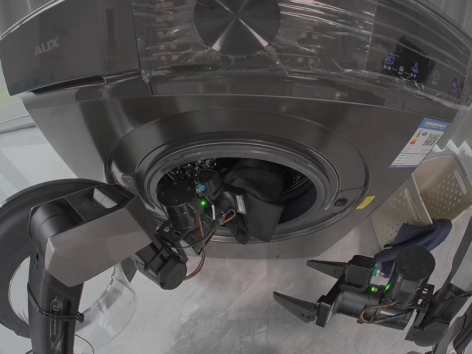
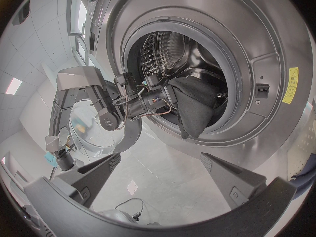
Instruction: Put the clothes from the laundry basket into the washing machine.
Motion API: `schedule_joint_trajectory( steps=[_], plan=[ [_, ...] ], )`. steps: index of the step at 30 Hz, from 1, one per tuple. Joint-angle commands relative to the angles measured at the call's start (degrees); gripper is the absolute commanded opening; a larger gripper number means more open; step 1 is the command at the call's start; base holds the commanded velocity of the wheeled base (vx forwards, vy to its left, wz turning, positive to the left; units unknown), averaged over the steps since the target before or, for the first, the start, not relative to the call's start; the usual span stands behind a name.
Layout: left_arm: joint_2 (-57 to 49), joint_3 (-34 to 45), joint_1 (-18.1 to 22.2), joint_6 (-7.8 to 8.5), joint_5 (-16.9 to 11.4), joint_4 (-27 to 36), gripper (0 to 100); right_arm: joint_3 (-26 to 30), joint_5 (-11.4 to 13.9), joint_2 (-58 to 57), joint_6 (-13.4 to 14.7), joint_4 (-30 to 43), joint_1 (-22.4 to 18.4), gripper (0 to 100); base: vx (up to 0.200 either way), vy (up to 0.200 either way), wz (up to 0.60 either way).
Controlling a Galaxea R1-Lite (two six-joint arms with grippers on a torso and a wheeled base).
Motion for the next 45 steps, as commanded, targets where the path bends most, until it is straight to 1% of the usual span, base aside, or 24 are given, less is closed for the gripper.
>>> schedule_joint_trajectory(
  steps=[1,10,14,18,20,24,27,29,34,37,40,45],
  plan=[
    [1.61,-0.93,0.55,-0.12,-0.03,0.09,0,0.06,0.03,-0.03,0.08,-0.04,0.33,100,0.000,0.000,0.00],
    [1.61,-0.67,1.61,-0.12,-0.11,0.18,0,0.06,0.03,-0.30,0.08,-0.04,0.51,100,0.000,0.000,0.00],
    [2.75,-1.90,1.61,-0.12,-0.03,0.35,0,-0.12,0.03,-0.30,0.08,-0.04,0.42,100,0.000,0.000,0.00],
    [3.71,-4.62,1.61,-0.12,-0.03,2.99,0,-0.29,0.03,-0.12,0.08,-0.12,0.86,100,0.000,0.000,0.00],
    [4.15,-7.08,1.87,-0.21,0.33,5.28,0,-0.73,0.03,-0.21,0.26,-0.12,1.65,100,0.000,0.000,0.00],
    [5.47,-12.88,2.93,-0.12,2.43,10.29,0,-0.82,-0.14,-0.30,0.26,-0.12,1.65,100,0.000,0.000,0.00],
    [6.00,-16.66,3.10,-0.12,2.35,14.07,0,-0.56,-0.14,-0.03,0.34,-0.12,1.39,100,0.000,0.000,0.00],
    [6.79,-20.97,3.28,-0.12,2.43,17.49,0,-0.56,-0.14,0.06,0.26,-0.12,1.39,100,0.000,0.000,0.00],
    [10.22,-31.17,3.54,-0.30,3.05,21.98,0,-0.38,-0.14,0.06,0.34,-0.12,1.39,100,0.000,0.000,0.00],
    [11.98,-36.26,4.07,-0.56,4.63,23.82,0,-0.47,-0.14,0.14,0.26,-0.12,1.21,100,0.000,0.000,0.00],
    [13.21,-40.22,3.98,-1.00,4.90,24.96,0,-0.38,-0.14,0.32,0.34,-0.12,1.12,100,0.000,0.000,0.00],
    [13.21,-41.98,3.98,-1.53,5.34,25.67,0,-0.47,-0.14,0.76,0.26,-0.12,1.12,100,0.000,0.000,0.00]
  ],
)
